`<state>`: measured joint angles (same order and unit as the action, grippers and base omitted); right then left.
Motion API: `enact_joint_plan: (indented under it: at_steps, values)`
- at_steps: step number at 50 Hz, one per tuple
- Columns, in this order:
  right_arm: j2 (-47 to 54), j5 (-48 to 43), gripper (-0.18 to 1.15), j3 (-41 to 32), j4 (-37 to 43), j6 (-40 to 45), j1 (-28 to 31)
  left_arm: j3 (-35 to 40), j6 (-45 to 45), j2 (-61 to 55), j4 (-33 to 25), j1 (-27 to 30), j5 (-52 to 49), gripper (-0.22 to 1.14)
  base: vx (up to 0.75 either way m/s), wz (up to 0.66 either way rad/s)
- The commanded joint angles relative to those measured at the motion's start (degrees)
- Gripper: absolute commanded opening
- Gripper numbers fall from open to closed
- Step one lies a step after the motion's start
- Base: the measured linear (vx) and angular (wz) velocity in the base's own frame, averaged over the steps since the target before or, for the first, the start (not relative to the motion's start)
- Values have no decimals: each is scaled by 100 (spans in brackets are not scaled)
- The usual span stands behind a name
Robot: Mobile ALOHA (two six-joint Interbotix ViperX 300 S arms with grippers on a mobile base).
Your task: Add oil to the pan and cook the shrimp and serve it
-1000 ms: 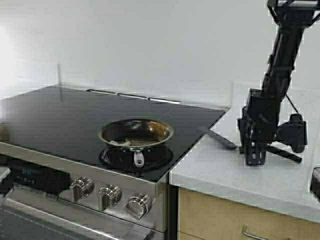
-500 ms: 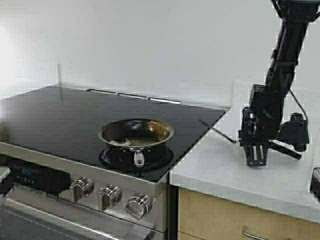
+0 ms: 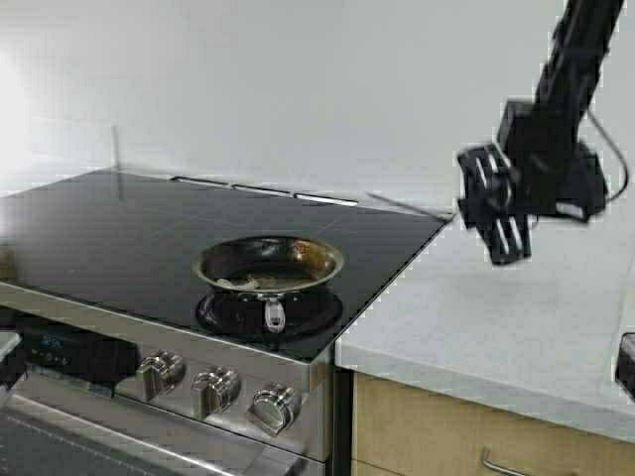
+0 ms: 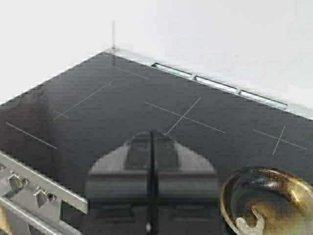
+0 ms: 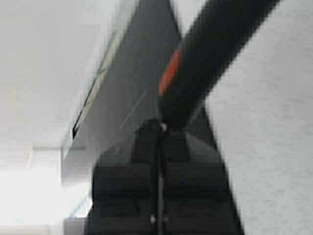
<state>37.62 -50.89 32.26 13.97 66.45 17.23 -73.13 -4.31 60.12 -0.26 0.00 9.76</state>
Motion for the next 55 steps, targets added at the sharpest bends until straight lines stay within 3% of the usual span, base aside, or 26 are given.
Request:
enact_joint_plan:
  at_steps: [1, 6, 10, 14, 19, 21, 27, 41, 55]
  values:
    - [-817, -88, 10, 272, -53, -712, 281, 88, -35, -35, 0, 9, -44, 3, 0, 0]
    - [-1178, -88, 10, 475, -193, -1424, 554, 114, -185, -53, 0, 9, -44, 6, 0, 0]
    - [-1397, -97, 10, 615, -220, -1986, 747, 132, -255, -79, 18, -18, -35, 20, 0, 0]
    - [-1608, -97, 10, 747, -167, -2382, 914, 158, -281, -141, 18, -158, -35, 51, 0, 0]
    - [-1846, -149, 10, 905, -88, -2751, 1046, 202, -334, -387, 0, -360, -53, 102, 0, 0]
    - [-1934, -176, 10, 976, -53, -2892, 1090, 237, -378, -510, -26, -448, -70, 112, 0, 0]
    - [-2241, -308, 10, 1178, 123, -3208, 1204, 360, -712, -826, -79, -624, -70, 97, 0, 0]
    - [-2856, -360, 10, 1477, 466, -3762, 1222, 202, -1362, -1450, -193, -1143, 255, 100, 0, 0]
    - [-3023, -334, 10, 1503, 527, -3964, 1213, -53, -1793, -3560, -272, -1573, 1942, 100, 0, 0]
